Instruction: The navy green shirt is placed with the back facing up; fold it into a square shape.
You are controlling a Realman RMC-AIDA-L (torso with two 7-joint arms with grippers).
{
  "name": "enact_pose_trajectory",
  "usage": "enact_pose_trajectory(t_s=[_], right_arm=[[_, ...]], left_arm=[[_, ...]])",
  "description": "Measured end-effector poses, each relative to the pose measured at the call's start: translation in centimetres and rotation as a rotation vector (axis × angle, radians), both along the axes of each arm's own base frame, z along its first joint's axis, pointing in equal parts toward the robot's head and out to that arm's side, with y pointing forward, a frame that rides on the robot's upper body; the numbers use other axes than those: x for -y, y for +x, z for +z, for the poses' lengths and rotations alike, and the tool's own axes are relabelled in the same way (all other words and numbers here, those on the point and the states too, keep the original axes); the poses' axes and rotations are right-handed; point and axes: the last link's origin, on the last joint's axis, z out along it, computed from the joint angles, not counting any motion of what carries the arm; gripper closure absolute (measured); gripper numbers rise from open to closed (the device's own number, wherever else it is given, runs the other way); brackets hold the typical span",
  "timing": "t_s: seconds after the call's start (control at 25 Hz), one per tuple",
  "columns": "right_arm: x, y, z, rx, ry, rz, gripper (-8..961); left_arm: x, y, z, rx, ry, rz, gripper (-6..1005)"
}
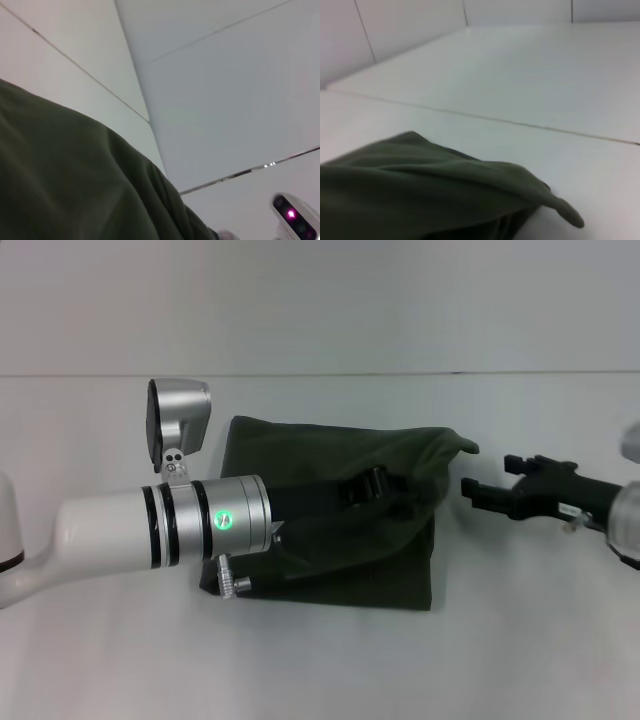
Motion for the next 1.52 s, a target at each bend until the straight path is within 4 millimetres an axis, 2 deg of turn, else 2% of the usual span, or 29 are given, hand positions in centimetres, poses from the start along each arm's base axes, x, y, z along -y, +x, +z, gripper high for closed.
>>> enact_pose_trajectory(t_s=[0.16, 0.44, 0.68, 0.96, 1.16, 1.2, 1.36, 1.52], right_arm=[[-1.4, -0.9, -0.5, 0.029, 0.017, -0.009, 96], [-3.4, -2.9, 0.1, -0.012, 0.087, -0.007, 96], [-4.4, -3.3, 0.4, 0.006, 0.127, -0.026, 97], [-3.9, -2.2, 0.3, 0.015, 0.127, -0.054, 97], [-2.6, 0.0, 1.0, -0.024, 0.138, -0.13, 97], [-1.8, 1.2, 1.5, -0.045, 0.147, -0.166, 97], [-0.8, 2.4, 2.4, -0.089, 0.171, -0.206, 97], [0.7, 3.0, 3.4, -0.185, 0.186, -0.199, 96]], left_arm=[[0.2, -0.1, 0.0, 0.005, -0.002, -0.008, 957], [0.7, -0.7, -0.1, 0.002, 0.005, -0.013, 957], [1.0, -1.4, -0.4, -0.019, 0.026, -0.006, 938], [1.6, -2.1, -1.1, -0.03, 0.043, -0.003, 874], [1.7, -2.0, -1.1, -0.026, 0.056, -0.032, 827], [2.0, -2.0, -1.1, -0.015, 0.048, -0.036, 818], [2.4, -1.9, -0.9, 0.012, 0.034, -0.047, 781], [2.1, -2.3, 0.6, 0.017, 0.071, -0.081, 541]])
